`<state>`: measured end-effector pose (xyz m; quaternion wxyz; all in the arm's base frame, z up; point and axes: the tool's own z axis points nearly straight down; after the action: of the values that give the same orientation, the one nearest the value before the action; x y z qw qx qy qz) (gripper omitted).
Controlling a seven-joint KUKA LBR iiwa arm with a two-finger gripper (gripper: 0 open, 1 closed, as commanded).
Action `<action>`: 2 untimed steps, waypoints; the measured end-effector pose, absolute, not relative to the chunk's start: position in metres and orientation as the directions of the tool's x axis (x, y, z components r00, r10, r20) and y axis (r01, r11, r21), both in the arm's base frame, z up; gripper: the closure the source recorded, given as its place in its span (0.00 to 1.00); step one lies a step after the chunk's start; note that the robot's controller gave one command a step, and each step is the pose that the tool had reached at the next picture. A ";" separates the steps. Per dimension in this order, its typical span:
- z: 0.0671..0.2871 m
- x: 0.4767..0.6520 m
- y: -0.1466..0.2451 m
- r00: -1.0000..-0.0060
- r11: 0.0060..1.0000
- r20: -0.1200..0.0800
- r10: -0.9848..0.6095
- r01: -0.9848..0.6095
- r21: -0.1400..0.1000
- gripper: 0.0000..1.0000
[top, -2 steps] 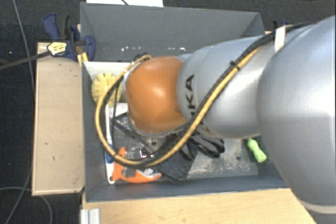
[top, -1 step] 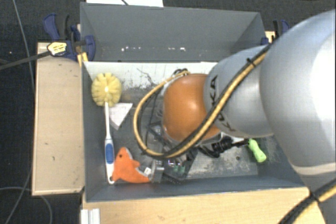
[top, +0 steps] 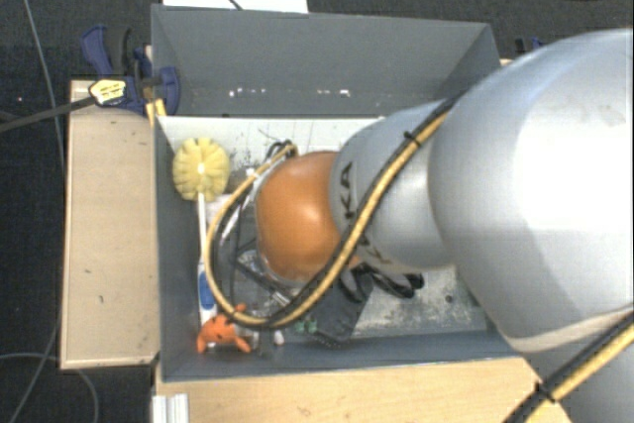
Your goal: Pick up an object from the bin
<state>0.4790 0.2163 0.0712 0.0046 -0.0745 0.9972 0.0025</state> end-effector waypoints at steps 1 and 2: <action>0.071 0.481 0.175 -0.850 0.850 0.007 0.527 0.527 -0.002 1.00; 0.071 0.481 0.173 -0.831 0.831 0.006 0.557 0.557 -0.003 1.00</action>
Offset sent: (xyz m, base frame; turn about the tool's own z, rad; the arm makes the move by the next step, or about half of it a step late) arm 0.0000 0.0000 0.0000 0.0000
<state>0.4813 0.1730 0.0706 -0.0035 0.2909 0.9567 -0.0004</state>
